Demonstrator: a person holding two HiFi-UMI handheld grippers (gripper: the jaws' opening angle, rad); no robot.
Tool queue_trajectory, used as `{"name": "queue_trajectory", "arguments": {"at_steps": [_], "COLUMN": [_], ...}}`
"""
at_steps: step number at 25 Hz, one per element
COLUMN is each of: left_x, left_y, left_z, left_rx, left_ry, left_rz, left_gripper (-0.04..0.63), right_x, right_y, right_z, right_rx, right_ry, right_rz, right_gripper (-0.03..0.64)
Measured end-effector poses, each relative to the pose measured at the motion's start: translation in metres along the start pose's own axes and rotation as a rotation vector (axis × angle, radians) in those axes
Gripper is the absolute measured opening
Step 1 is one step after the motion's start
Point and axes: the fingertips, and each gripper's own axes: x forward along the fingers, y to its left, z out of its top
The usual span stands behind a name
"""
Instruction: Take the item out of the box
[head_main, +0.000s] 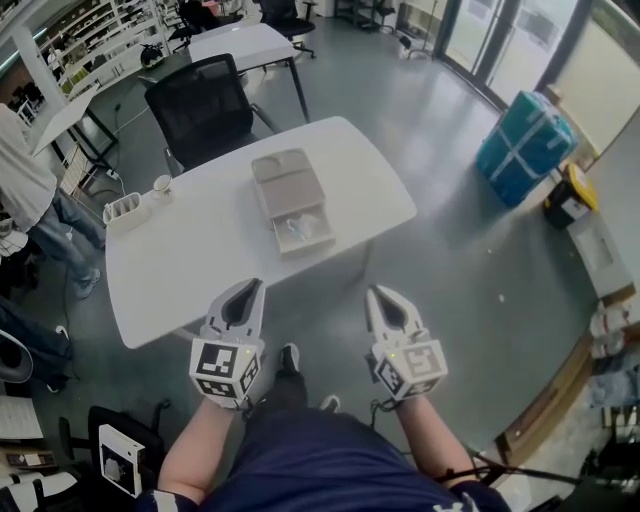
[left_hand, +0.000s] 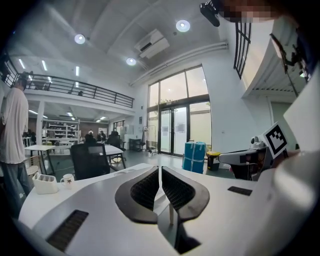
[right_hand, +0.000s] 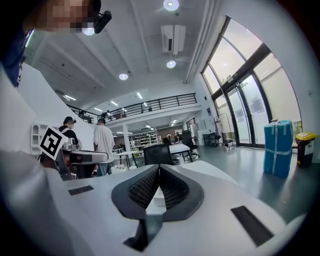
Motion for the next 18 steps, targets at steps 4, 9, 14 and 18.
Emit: {"name": "queue_trajectory", "arguments": {"at_steps": [4,9,14,18], "left_x": [0.033,0.074,0.099,0.114], "left_y": [0.018,0.047,0.086,0.114], "left_z": [0.014,0.02,0.03,0.034], "left_rx": [-0.003,-0.008,-0.002,-0.009], "left_ry": [-0.018,-0.019,-0.038,-0.045], "left_rz": [-0.043,-0.092,-0.11,-0.124], "left_gripper": [0.043,0.043,0.043,0.043], "right_x": [0.028,0.07,0.109,0.137], "right_y": [-0.012,-0.021,-0.017,-0.014], "right_z": [0.012,0.023,0.034,0.036], "right_rx": [-0.012,-0.015,-0.031,-0.033], "right_ry": [0.006,0.007,0.007,0.011], "right_rz": [-0.044,-0.092,-0.121,-0.142], "right_gripper": [0.017,0.017,0.017,0.017]}}
